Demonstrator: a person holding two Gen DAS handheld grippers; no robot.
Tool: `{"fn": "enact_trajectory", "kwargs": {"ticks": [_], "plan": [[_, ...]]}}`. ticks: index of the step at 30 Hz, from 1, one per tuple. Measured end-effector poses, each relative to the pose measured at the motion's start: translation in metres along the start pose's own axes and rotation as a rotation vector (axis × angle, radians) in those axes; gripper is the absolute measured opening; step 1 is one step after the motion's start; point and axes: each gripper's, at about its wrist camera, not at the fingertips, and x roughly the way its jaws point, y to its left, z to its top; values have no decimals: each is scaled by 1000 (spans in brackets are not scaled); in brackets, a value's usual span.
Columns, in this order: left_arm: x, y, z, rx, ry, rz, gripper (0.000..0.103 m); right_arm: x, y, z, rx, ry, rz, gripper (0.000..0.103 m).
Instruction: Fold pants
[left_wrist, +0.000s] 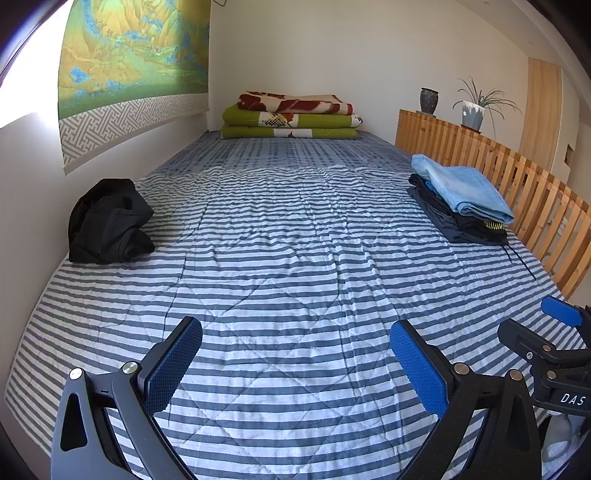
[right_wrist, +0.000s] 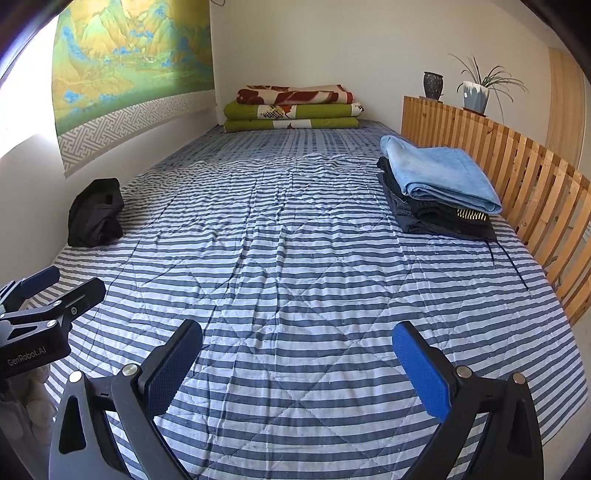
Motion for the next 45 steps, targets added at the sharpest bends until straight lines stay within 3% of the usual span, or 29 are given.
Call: {"fn": "enact_trajectory", "kwargs": {"ticks": [45], "plan": [[0,11,4,-15,12,8,103,8,14,1,-20,11,28,101]]}}
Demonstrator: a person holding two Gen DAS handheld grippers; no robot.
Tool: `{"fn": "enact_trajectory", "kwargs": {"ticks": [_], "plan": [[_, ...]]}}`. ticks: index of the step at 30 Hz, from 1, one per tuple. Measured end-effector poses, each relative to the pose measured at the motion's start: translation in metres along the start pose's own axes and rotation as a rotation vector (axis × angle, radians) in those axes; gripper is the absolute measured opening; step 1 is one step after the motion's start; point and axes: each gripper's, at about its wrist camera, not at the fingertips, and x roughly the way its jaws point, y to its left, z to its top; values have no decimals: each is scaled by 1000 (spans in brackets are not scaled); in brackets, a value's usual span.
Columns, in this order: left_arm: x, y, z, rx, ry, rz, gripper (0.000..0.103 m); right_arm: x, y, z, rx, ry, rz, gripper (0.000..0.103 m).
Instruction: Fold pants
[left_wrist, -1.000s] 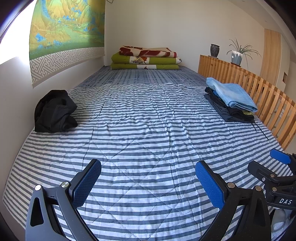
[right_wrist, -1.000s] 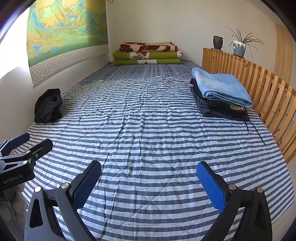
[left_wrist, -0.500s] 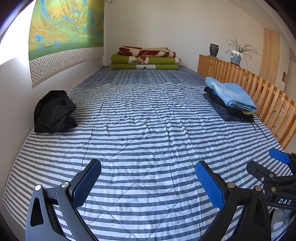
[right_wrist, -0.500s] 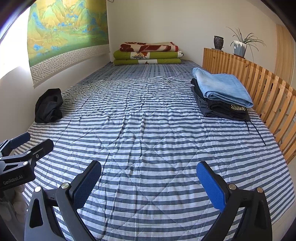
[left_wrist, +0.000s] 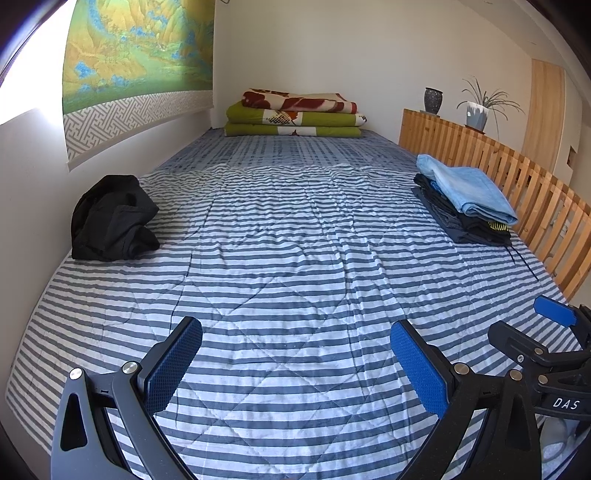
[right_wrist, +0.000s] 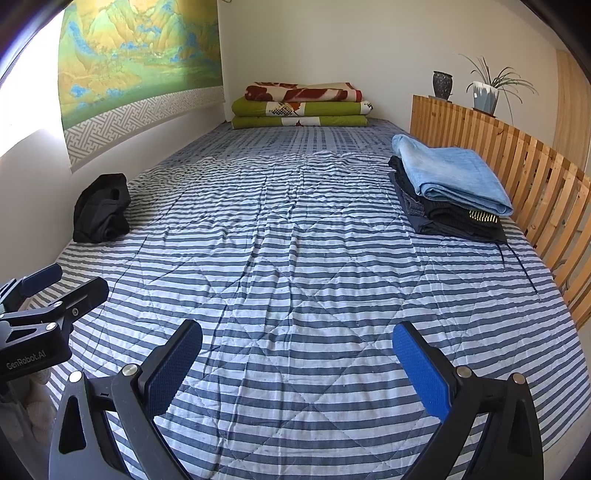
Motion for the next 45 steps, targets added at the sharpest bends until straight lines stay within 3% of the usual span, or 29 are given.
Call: {"fn": "enact_trajectory", "kwargs": {"ticks": [8,17,22,32,38,45], "plan": [[0,50,21,-83,-22,52,103,9,25,25,-24,-16,94,101],[19,166,44,-284,-17,198,103,37,96,82,-120,-53,208,101],[19,222,43,-342,-24,287,103,75,148,107,-122,4,308,101],[32,321,15,-487,23,405,103,155,256,124,-231,56,408,101],[35,351,8,-547,18,422,103,227,312,145,-238,122,383,101],[43,380,-4,-618,41,432,103,296,382,156,-166,234,459,101]]}}
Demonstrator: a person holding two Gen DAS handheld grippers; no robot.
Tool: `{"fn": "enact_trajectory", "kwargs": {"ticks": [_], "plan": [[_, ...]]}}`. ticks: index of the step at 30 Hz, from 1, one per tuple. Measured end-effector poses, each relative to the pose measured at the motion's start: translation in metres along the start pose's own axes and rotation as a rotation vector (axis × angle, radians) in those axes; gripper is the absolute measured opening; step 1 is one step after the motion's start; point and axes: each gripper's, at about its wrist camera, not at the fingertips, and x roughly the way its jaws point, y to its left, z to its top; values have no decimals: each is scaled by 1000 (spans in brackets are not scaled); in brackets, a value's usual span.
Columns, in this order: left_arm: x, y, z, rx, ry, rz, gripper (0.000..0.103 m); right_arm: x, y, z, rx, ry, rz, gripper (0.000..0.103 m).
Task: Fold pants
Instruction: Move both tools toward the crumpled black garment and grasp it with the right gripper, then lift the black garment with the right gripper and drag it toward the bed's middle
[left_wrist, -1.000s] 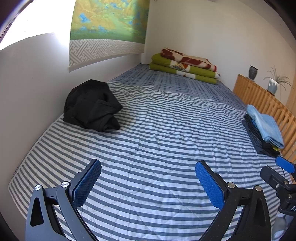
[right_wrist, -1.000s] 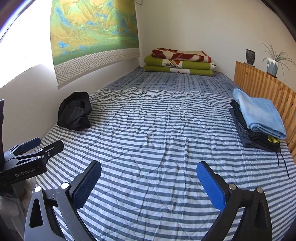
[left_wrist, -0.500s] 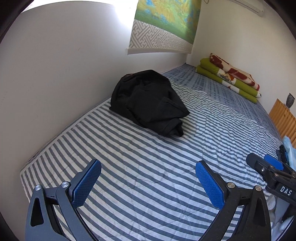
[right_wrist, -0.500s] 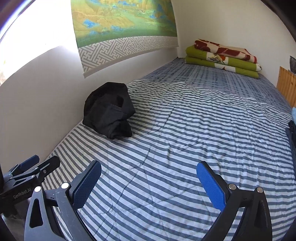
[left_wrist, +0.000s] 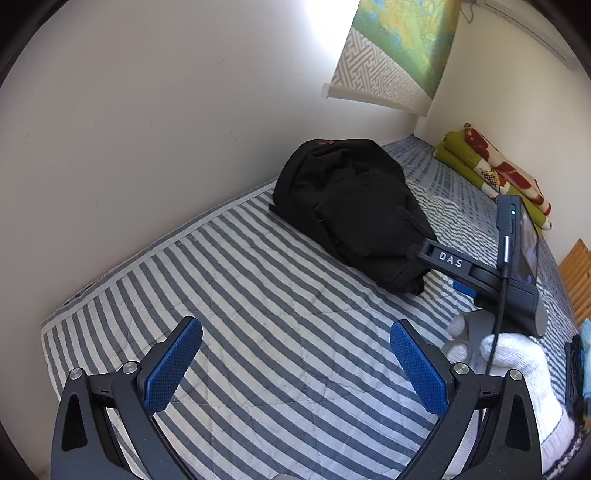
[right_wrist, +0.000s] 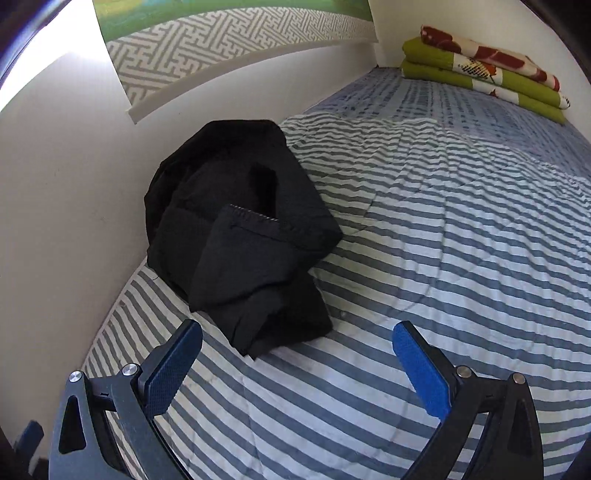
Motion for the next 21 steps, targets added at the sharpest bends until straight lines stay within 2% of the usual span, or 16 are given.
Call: {"fn": "enact_trajectory", "kwargs": {"ticks": [5,6,7,8,10,11,13,16,19,21], "plan": [[2,22,3,-46,-4,29,103,50,28,10,-46,29,-52,99],[1,25,3,-50,-9,35,103,56,32,11,-55,37,-49,92],[1,27,3,-53,-11,42,103,60,35,12,-57,48,-37,81],[1,29,3,-58,-10,48,103,63,36,12,-54,61,-26,76],[3,31,3,-70,0,39,103,63,39,14,-44,77,-19,52],[3,30,2,-71,5,33,103,62,39,14,-43,84,-8,44],[2,25,1,-53,2,25,103,52,36,13,-43,87,2,18],[-1,10,-4,10,-13,36,103,28,36,10,-82,65,4,10],[-5,-5,-10,58,-14,24,102,-1,42,0,-178,31,-35,6],[-10,-15,-15,83,-20,7,101,-23,40,-9,-210,18,-29,5]]}}
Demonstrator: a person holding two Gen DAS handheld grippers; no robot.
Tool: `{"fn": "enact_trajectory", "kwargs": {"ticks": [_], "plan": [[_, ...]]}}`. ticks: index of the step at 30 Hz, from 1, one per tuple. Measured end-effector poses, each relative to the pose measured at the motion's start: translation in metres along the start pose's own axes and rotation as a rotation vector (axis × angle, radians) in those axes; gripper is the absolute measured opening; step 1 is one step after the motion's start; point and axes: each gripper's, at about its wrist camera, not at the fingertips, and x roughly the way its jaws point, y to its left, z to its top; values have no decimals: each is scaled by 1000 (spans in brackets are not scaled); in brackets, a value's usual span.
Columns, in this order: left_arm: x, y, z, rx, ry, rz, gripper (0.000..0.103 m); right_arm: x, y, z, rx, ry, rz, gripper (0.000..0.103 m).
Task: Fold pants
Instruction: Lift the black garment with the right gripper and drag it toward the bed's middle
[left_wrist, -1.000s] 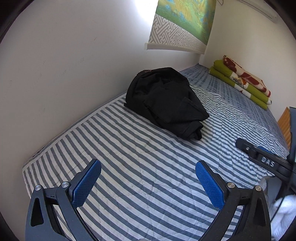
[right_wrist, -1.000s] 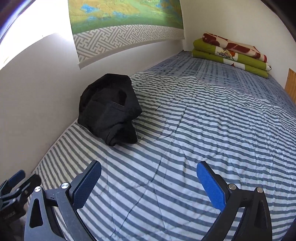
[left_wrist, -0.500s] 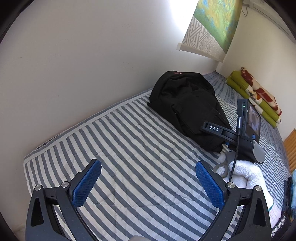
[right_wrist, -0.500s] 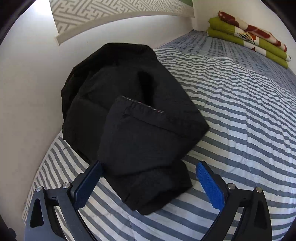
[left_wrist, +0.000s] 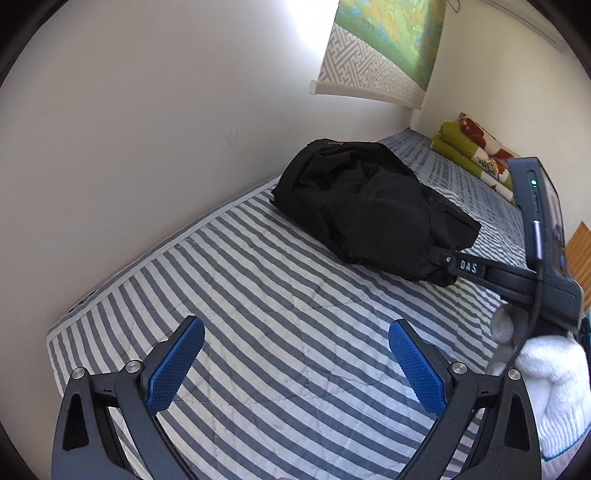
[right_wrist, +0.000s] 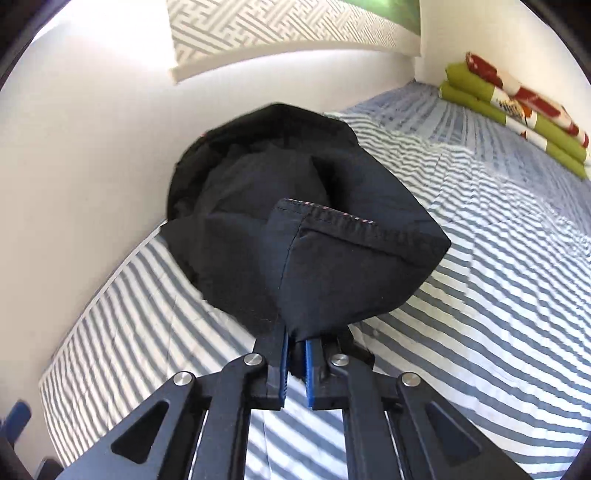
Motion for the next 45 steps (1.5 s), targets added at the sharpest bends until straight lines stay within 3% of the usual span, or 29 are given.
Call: {"fn": "enact_trajectory", "kwargs": {"ticks": [3,9,15,23,26,29,32,34,40,45], "plan": [[-11,-19,-5,40,-14,-19,100,-31,-10,-16,-25,-12,-3,5],[-30,-64,-18,152,-42,-53,100,-103,-56,-90,22,0,-12,5],[-47,-105,-30,207,-53,-116,100,-174,-97,-169,61,20,-101,5],[-67,-151,-48,292,-67,-163,100,-229,-130,-246,151,71,-143,5],[-77,-163,-56,309,-57,-226,100,-241,-131,-263,124,72,-191,5],[-73,-177,-69,346,46,-348,100,-244,-137,-280,118,117,-203,6],[-76,-199,-88,403,90,-397,100,-255,-143,-288,103,121,-247,17],[-84,-215,-103,452,89,-405,100,-269,-150,-287,126,81,-249,33],[-112,-251,-132,531,1,-378,100,-291,-178,-262,196,-26,-282,51],[-129,-271,-146,603,-78,-323,100,-266,-190,-235,196,-24,-215,61]]}}
